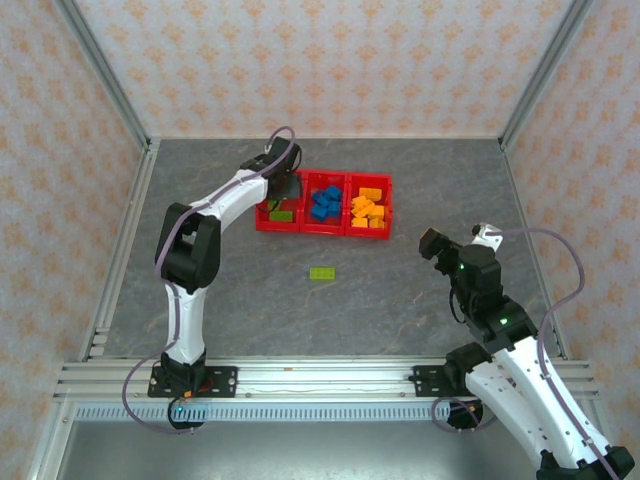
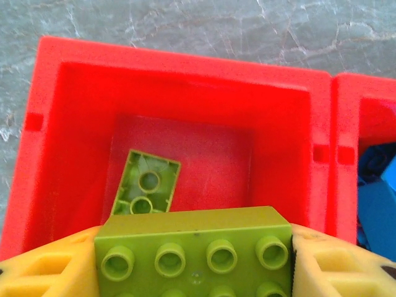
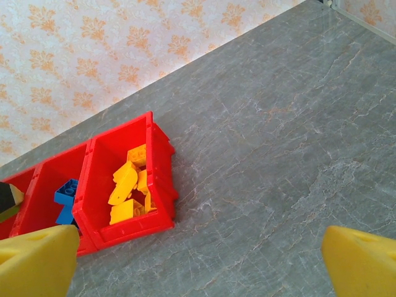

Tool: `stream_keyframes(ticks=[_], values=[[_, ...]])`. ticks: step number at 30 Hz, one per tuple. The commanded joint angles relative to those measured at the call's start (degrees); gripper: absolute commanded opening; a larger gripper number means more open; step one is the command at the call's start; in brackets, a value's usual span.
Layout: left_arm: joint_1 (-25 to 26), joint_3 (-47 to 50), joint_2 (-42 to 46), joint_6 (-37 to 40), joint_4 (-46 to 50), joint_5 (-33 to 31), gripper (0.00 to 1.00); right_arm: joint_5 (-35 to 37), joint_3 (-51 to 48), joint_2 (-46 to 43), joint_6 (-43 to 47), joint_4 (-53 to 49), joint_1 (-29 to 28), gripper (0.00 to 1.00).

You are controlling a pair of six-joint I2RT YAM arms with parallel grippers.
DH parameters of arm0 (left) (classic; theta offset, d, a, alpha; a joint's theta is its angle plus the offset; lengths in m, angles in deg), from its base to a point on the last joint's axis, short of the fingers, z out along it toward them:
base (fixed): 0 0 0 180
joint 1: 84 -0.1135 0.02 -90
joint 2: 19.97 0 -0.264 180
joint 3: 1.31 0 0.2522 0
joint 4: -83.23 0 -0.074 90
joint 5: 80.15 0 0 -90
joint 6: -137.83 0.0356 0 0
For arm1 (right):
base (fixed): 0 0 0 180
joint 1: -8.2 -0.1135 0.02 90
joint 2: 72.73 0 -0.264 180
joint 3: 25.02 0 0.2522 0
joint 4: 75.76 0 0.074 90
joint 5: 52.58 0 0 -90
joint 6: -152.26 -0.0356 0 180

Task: Sort the legos into containers by color
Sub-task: Place the lego in the container.

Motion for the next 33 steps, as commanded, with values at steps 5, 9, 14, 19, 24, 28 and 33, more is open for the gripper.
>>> stream_keyframes(ticks=[5, 9, 14, 19, 24, 28, 33], values=[[-0.45, -3.28, -2.58, 1.52, 0.75, 3.58, 0.47, 2.22, 0.11, 0.44, -0.14, -0.58, -0.03, 1.0], [-1.03, -3.13, -2.8, 1.53, -0.01, 4.4, 0.55, 2.17, 0.06, 0.53, -0.08, -0.45, -0.03, 1.0], [-1.51, -2.96, -2.23, 1.63, -1.19, 4.73, 0.66, 2.22, 0.06, 0.53, -0.13, -0.47, 0.01, 1.0], [-1.6, -1.8, -1.22, 1.36, -2.4, 4.71, 0.73, 2.07, 0.14, 0.53, -0.13, -0.53, 0.04, 1.0], [-1.6, 1.93, 2.24, 1.2, -5.26, 4.66, 0.77, 1.91, 0.19, 0.53, -0.08, -0.62, 0.02, 1.0], [-1.51, 2.74, 3.66, 0.74, -4.18, 4.49, 0.79, 1.16, 0.23, 0.94, 0.02, -0.53, 0.02, 1.0], [-0.78, 7.49, 8.39, 0.06, -5.66, 4.43, 0.98, 0.49, 0.52, 2.15, 0.13, -0.71, 0.05, 1.0]])
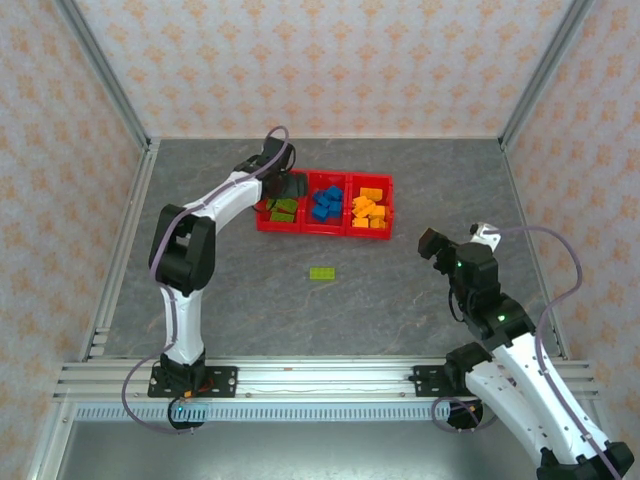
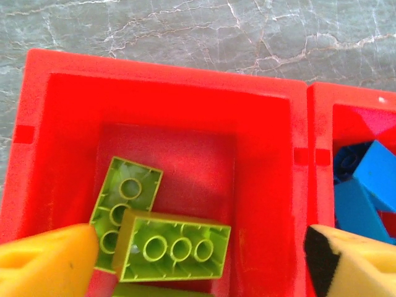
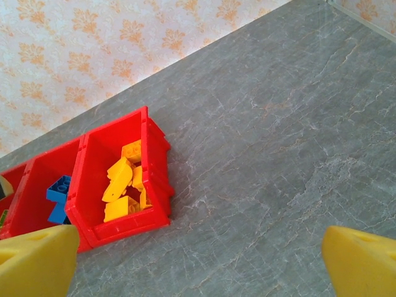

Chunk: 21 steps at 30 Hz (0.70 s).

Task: Sort the legos into containers by color
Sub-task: Place the lego in the container, then pick up the lego from the center of the table.

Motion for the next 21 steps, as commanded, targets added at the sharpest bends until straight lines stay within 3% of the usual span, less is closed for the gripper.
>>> stream_keyframes(ticks=[1, 14, 21], values=[[0.56, 2.98, 5.73, -0.73, -1.45, -0.26, 0.99, 0.15, 0.58, 0.57, 0.16, -0.62, 0.04, 1.0], [11.64, 15.36, 16.6, -2.19, -0.96, -3.79, 0.99, -0.35, 0.53, 1.39, 0.26, -0.48, 0.03, 1.0], [17.32, 23.21, 19.28, -8.47, -3.49, -4.31, 0.99, -0.51, 0.37, 0.8, 0.16, -0.24, -0.03, 1.0]])
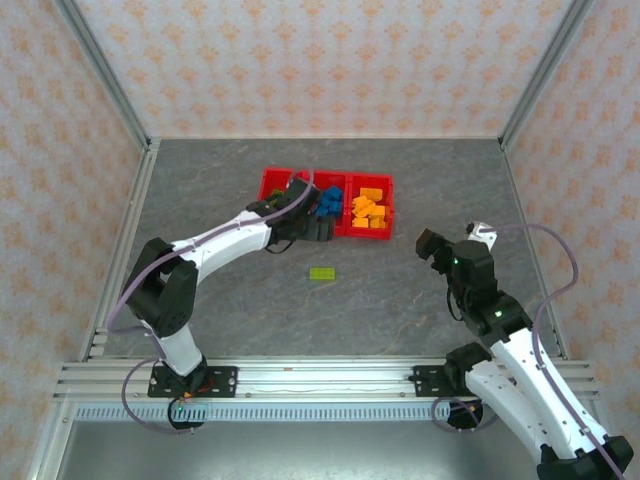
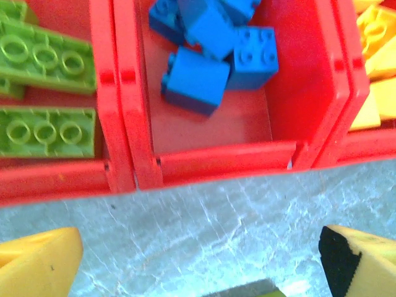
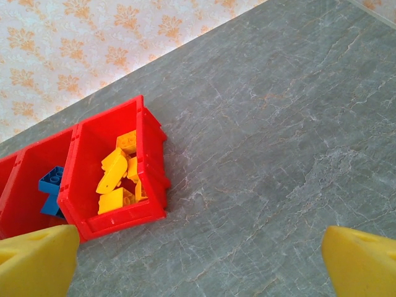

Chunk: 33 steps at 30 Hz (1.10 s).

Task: Sort the legos into containers by color
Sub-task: Pick up the lego from the center of the table.

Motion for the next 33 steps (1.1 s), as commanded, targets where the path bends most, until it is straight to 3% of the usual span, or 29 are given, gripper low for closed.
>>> stream_keyframes(ticks=[1, 21, 33], values=[[2.46, 3.19, 1.88, -4.83, -1.65, -2.41, 1.0, 0.11, 0.37, -0.5, 0.25, -0.06, 0.0, 1.0], [14.66, 1.52, -6.49, -14.94, 2.64, -6.77, 0.99, -1.72, 0.06, -4.73, 0.6, 0.82, 0.04, 1.0], [15.29, -0.32, -9.78, -17.19, 8.05, -12.06, 1.0, -2.4, -0.2, -5.43, 0.69, 1.18, 0.02, 1.0]])
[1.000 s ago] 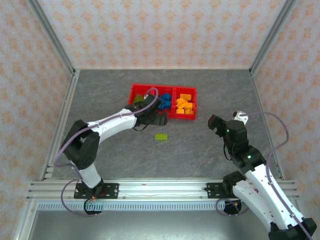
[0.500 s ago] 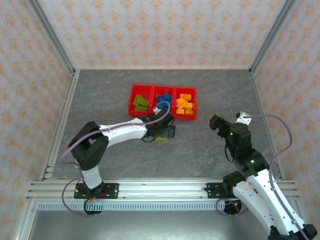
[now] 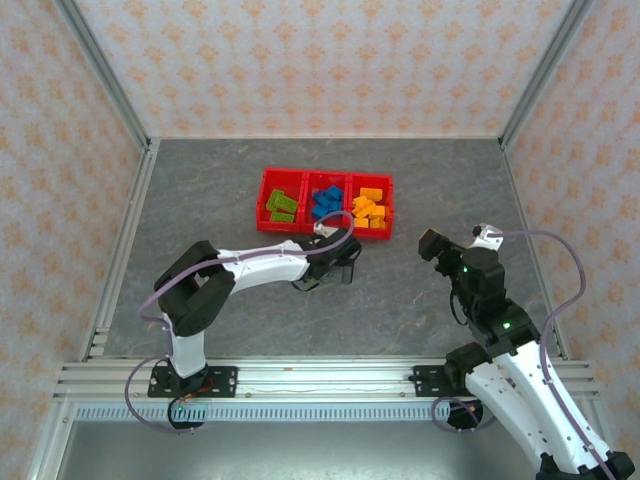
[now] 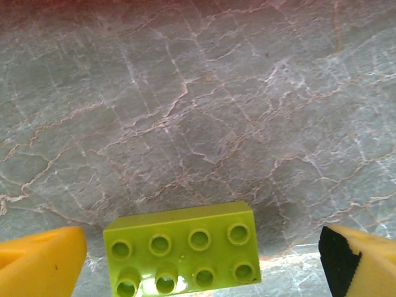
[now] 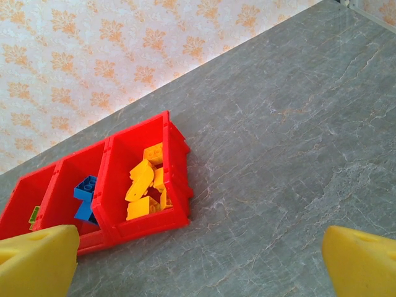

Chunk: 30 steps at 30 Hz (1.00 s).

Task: Sort the legos into containers by color
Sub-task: Pick up the lego from the center of the table.

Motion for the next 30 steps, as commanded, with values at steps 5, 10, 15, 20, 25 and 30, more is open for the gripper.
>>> stream_keyframes(ticks=[5, 10, 15, 20, 25, 30], values=[[-0.23, -1.39, -4.15, -1.17, 2.08, -1.27, 0.99, -0.43, -0.2, -0.54, 0.46, 0.87, -0.08, 1.0], [-0.88, -0.34, -4.21, -1.21, 2.08, -1.1, 0.94, -0.35, -0.29, -0.54, 0.5, 0.99, -0.04, 1.0], [-2.62, 2.85, -2.97, -1.04, 0.28, 0.05, 0.83, 0.09, -0.36, -0.54, 0.38, 1.18, -0.06, 1.0], [-4.19, 5.77, 0.31, -0.73, -1.86, 1.15, 0.76, 0.14, -0.55, -0.32, 0.28, 1.35, -0.04, 1.0], [-5.34, 8.12, 1.92, -0.69, -3.56, 1.63, 0.67, 0.42, -0.56, -0.12, 0.24, 1.33, -0.04, 1.0], [-5.37, 8.99, 6.04, 1.56, -5.23, 1.06, 0.53, 0.87, -0.73, 0.29, 0.15, 1.49, -0.04, 1.0]])
